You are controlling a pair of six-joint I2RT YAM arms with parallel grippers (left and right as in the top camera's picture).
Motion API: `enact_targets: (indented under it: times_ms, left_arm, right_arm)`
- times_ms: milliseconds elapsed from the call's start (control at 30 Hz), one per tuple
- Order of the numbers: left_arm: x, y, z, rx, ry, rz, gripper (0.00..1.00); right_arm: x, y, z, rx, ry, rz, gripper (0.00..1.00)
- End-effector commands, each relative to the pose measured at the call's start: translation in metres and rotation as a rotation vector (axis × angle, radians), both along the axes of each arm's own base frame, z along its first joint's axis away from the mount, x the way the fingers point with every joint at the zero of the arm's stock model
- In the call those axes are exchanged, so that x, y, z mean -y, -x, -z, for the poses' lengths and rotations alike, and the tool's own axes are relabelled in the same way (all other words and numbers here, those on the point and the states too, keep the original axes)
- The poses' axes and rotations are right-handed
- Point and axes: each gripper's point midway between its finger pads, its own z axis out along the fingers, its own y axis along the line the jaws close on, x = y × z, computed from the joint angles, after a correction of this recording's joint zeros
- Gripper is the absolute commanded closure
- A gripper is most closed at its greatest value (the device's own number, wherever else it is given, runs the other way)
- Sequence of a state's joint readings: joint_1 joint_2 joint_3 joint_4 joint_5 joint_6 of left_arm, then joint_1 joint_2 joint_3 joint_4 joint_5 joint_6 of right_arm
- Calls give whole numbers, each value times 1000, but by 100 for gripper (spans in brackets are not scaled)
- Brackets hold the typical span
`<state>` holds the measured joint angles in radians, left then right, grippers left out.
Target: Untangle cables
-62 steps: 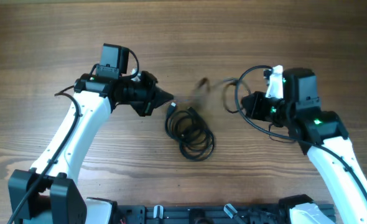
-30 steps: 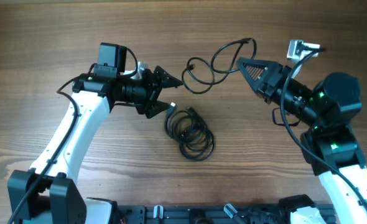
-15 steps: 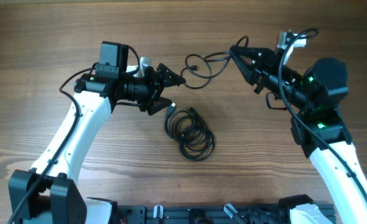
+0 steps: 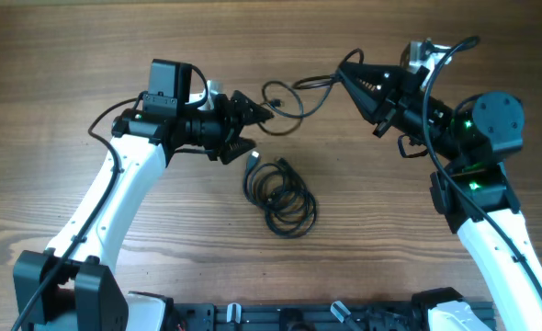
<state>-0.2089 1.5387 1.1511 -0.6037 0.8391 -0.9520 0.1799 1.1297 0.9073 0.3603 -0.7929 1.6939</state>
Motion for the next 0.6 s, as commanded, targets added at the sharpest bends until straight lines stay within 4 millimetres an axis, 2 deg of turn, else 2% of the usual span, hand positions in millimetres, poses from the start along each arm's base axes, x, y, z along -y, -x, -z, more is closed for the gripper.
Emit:
enact_targets:
  times_ms: [0,167,267,300,367,433,467,567]
  left_arm:
    - [5,-2,-10,-1,-3,-35,36]
    - [13,1,-4,-41,-38,-70,35]
    - [21,4,-5,-73,-26,-79,22]
    - [22,1,-7,-63,-19,-87,27]
    - [23,-5,-10,-31,-14,-93,46]
    - [22,-8,-11,-20,-14,-98,73]
    - [22,-7,-11,-20,-14,-98,82]
    - [21,-8,-10,-20,-22,-105,96]
  right_arm:
    - [-2,4,-8,8,-14,-24,96]
    - [-3,6,-21,35,-49,-27,96]
    - [-3,7,-21,17,-62,-32,96]
    - [-3,7,-21,19,-62,-35,96]
    - [-4,9,-21,19,-59,-46,96]
    - [-5,11,-20,21,-55,-59,96]
    - [-6,11,-20,21,-54,-63,96]
    - [-6,11,-20,33,-45,-62,96]
